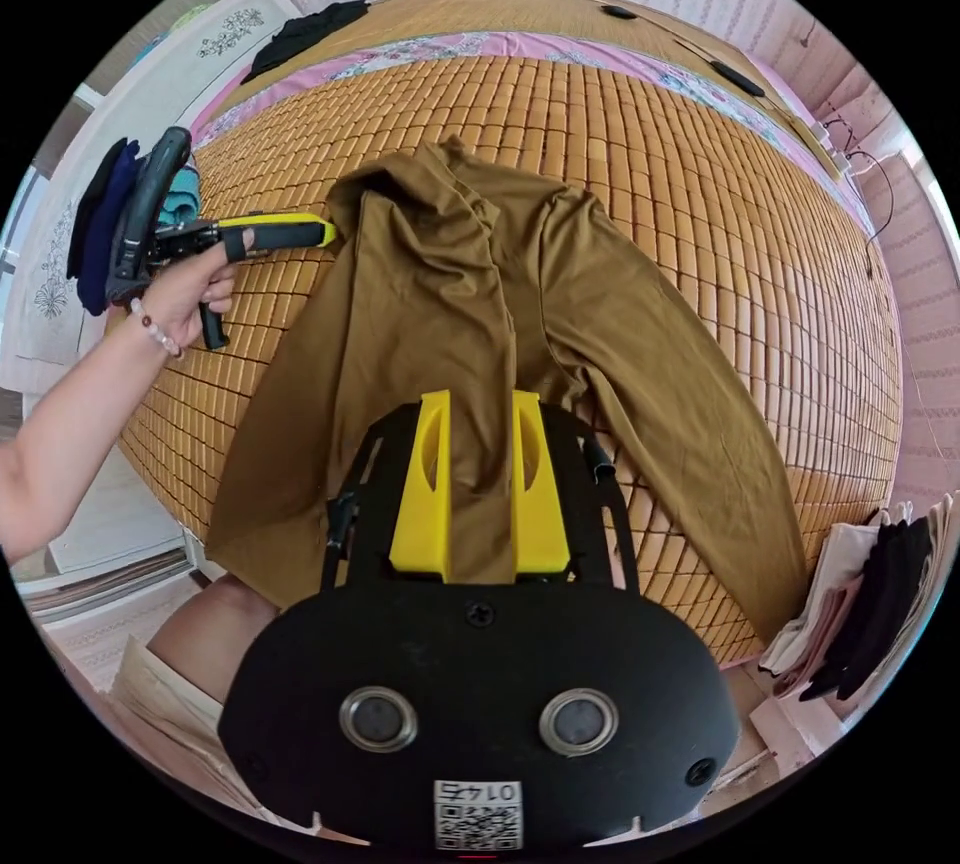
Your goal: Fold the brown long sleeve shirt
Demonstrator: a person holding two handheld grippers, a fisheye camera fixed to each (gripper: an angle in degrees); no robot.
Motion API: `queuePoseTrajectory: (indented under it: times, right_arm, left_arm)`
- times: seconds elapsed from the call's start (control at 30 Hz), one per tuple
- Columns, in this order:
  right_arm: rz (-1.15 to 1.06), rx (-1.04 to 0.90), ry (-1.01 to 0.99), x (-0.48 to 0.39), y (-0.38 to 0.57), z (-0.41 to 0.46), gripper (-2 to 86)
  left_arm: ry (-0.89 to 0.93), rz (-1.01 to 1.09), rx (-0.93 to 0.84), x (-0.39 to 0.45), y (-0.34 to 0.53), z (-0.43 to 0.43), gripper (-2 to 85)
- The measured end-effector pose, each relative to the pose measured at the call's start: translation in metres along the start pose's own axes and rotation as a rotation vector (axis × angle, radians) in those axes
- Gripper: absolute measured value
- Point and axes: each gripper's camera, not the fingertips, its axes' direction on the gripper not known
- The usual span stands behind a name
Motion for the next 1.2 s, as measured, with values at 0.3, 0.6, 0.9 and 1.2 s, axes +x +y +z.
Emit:
queuePoseTrajectory:
  times: [0.3, 0.6, 0.9, 1.2]
  right_arm:
    - [-0.017, -0.038, -0.035, 0.013, -0.007, 0.027, -0.6]
    - [-0.289, 0.187, -0.114, -0.035, -0.058, -0.029, -0.8]
    - [-0.790, 0.210, -0.287, -0.218, -0.189, 0.015, -0.4]
    - [-0.671, 0.053, -0.157, -0.247, -0.234, 0.116, 5.6]
  left_arm:
    - [0.006, 0.003, 0.079, -0.020, 0.066, -0.159, -0.9]
    - [-0.007, -0.265, 0.144, -0.071, 0.189, -0.355, -1.0]
    - [-0.046, -0.637, 0.152, -0.130, 0.311, -0.473, -1.0]
    - [0.015, -0.888, 0.151, -0.262, 0.373, -0.475, -1.0]
